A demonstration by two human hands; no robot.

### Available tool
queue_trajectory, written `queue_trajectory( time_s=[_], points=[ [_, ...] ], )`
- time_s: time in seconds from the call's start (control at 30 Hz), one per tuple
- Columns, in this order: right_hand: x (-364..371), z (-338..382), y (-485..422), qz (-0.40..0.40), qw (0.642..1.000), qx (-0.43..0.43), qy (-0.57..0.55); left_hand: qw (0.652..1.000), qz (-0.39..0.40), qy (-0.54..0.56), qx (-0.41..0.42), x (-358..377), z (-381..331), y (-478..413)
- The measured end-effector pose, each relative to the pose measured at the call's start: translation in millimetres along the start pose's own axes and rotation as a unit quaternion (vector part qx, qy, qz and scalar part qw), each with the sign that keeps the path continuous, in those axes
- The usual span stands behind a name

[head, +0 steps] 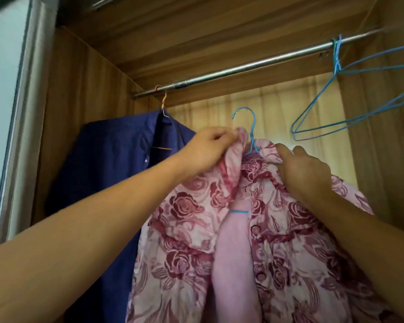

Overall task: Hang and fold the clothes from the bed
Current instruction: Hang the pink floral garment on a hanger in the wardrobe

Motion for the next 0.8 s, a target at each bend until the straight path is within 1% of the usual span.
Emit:
queue_trajectory(
  time_s=[0.03, 0.07, 0.1, 0.13, 0.17, 0.23, 0.27, 0.3, 0.37, 0.4, 0.47, 0.53, 0.6, 0.63, 0.7, 0.8],
  points=[
    [-1, -10, -4, -0.003, 1.0, 0.023, -0.01, 0.999, 0.016, -0.024, 0.04, 2, 4, 7],
    [-2, -19, -9, -0.003, 0.999, 0.046, -0.021, 0.992, 0.001, -0.086, 0.094, -4, 12, 10],
    [-3, -27, -13, -0.001, 0.997, 0.065, -0.034, 0.976, -0.018, -0.17, 0.133, -13, 23, 12],
    [-3, -32, -16, 0.002, 0.996, 0.075, -0.046, 0.96, -0.014, -0.237, 0.147, -19, 36, 13],
    [-1, -33, -17, 0.009, 0.996, 0.075, -0.057, 0.953, 0.021, -0.272, 0.134, -21, 52, 15],
    [3, -26, -14, 0.023, 0.996, 0.055, -0.073, 0.943, 0.1, -0.304, 0.095, -15, 78, 22],
    [5, -22, -11, 0.029, 0.995, 0.051, -0.081, 0.928, 0.115, -0.34, 0.095, -11, 84, 24],
    [8, -19, -7, 0.038, 0.994, 0.055, -0.087, 0.915, 0.103, -0.377, 0.103, -10, 85, 23],
    [15, -13, -1, 0.057, 0.992, 0.064, -0.088, 0.889, 0.051, -0.433, 0.139, -12, 75, 18],
    [18, -8, 2, 0.066, 0.992, 0.064, -0.086, 0.883, 0.033, -0.44, 0.159, -10, 67, 16],
    [23, 7, 2, 0.083, 0.991, 0.047, -0.092, 0.874, 0.033, -0.446, 0.189, 4, 55, 16],
    [24, 27, -2, 0.095, 0.986, 0.02, -0.133, 0.866, 0.05, -0.457, 0.198, 23, 46, 16],
    [27, 45, -7, 0.116, 0.974, -0.007, -0.195, 0.862, 0.047, -0.463, 0.203, 31, 42, 18],
    [31, 48, -9, 0.124, 0.969, -0.018, -0.212, 0.863, 0.038, -0.463, 0.199, 29, 43, 16],
    [44, 36, -4, 0.14, 0.969, -0.023, -0.205, 0.868, 0.012, -0.466, 0.17, 12, 55, 6],
    [69, 2, 16, 0.17, 0.968, 0.01, -0.182, 0.872, -0.025, -0.475, 0.115, -20, 78, -10]
  ],
)
Point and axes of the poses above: each hand's wrist, its own y-axis away from the middle knuckle, its own x-axis out of the palm, z = x × y, the point moved 10 cm from there along -y, towards the middle knuckle, and after that the axes turned 13 degrees about -z, right-handed, at the moved point
